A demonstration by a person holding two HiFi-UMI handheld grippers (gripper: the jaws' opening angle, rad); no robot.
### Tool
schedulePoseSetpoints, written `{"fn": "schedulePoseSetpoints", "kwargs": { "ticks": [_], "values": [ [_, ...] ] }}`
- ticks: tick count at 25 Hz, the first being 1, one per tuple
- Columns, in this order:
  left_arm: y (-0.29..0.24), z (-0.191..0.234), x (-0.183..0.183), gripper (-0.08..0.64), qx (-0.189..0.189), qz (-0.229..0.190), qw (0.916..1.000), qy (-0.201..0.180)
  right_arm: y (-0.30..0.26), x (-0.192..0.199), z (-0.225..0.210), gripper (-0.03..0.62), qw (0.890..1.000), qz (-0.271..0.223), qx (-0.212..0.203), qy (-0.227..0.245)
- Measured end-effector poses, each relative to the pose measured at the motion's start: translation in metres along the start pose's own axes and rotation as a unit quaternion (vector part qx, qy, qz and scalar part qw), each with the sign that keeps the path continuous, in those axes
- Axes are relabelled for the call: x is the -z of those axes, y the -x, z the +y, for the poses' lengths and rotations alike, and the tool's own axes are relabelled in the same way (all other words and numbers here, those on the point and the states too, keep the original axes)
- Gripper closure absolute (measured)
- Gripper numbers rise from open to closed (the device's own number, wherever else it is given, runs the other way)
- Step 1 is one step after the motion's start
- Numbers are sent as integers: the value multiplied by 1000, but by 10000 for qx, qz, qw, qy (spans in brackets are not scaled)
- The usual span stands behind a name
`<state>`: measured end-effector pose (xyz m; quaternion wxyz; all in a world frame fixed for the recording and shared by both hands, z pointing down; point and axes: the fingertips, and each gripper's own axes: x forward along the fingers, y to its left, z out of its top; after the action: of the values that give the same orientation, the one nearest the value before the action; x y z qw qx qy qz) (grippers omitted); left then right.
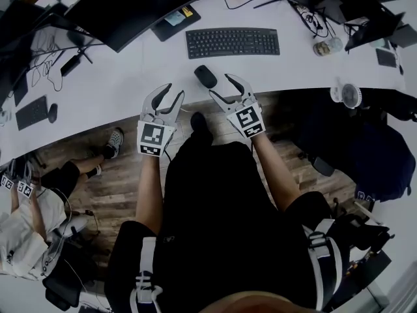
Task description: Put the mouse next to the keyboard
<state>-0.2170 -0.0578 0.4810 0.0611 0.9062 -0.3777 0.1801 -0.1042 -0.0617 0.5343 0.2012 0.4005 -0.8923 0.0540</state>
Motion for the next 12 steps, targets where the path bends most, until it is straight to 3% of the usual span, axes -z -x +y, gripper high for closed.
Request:
{"fn": "schedulePoseSetpoints", "kwargs": {
  "ticks": [12],
  "values": [
    [7, -1, 0, 410, 145, -41, 9998, -99, 3, 6, 9, 308, 9999, 123, 88, -4]
  ]
}}
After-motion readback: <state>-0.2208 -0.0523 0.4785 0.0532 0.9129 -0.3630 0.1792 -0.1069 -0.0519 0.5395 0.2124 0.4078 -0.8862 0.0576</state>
